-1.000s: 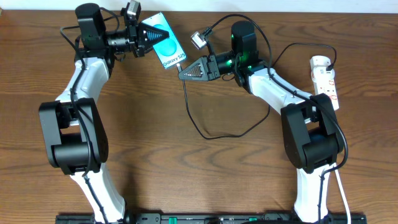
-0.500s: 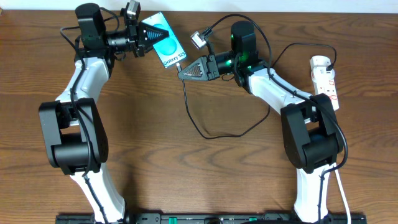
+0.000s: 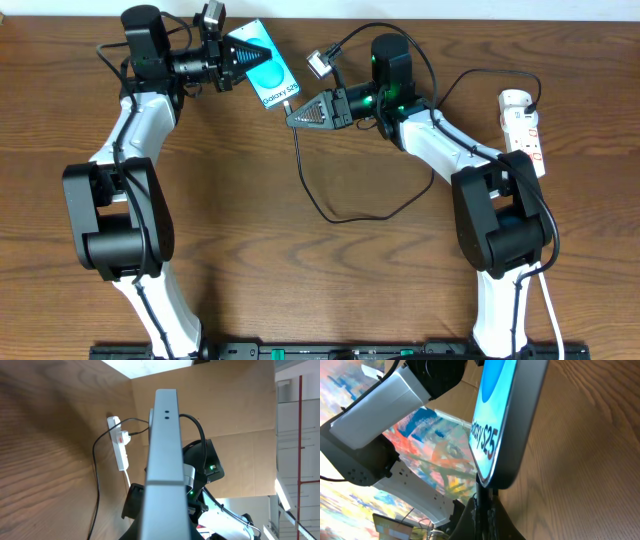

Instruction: Plug charger to phone and switch on socket

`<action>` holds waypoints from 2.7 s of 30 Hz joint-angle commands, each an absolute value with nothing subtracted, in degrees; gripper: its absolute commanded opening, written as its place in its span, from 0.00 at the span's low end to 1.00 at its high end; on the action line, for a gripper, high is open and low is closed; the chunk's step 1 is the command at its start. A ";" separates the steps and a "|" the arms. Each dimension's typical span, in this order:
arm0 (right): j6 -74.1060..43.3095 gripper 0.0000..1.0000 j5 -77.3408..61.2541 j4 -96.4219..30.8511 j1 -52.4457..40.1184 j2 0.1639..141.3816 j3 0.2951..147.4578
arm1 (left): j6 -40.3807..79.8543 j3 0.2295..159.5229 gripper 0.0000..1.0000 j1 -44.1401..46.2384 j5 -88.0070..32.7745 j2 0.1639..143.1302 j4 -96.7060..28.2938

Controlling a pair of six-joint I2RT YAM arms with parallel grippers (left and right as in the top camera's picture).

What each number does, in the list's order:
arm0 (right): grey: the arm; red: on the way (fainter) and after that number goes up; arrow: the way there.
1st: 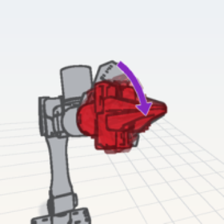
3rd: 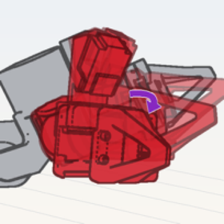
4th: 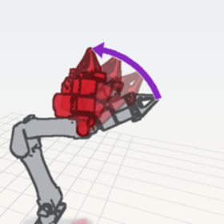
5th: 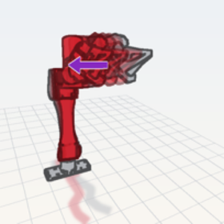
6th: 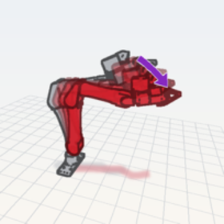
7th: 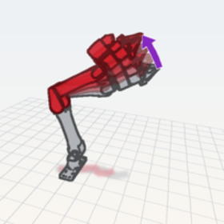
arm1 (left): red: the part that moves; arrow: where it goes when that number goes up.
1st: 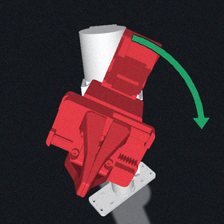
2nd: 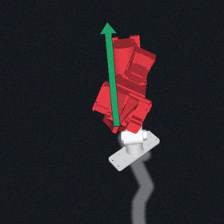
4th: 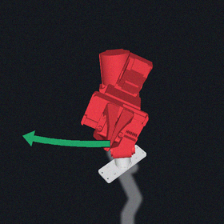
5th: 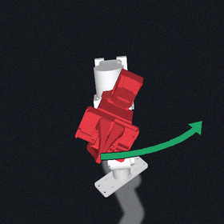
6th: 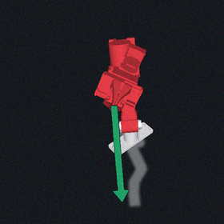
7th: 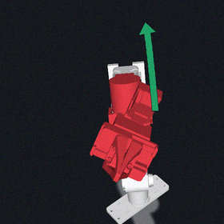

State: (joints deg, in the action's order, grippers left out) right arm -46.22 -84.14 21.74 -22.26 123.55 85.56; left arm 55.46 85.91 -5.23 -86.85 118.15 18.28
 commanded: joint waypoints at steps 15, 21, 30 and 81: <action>-45.41 0.01 -82.63 21.85 -23.24 123.79 85.71 | 53.63 86.35 0.07 -5.37 -89.17 116.97 18.81; -45.82 0.01 -82.41 21.87 -23.35 123.79 85.71 | 53.60 86.35 0.07 -5.37 -89.60 116.97 18.81; -45.82 0.01 -82.39 21.89 -23.29 123.79 85.71 | 52.97 86.35 0.08 -5.37 -90.04 116.97 18.81; -45.80 0.01 -81.56 21.89 -21.96 123.79 85.71 | 53.04 86.35 0.07 -5.37 -90.02 116.97 18.79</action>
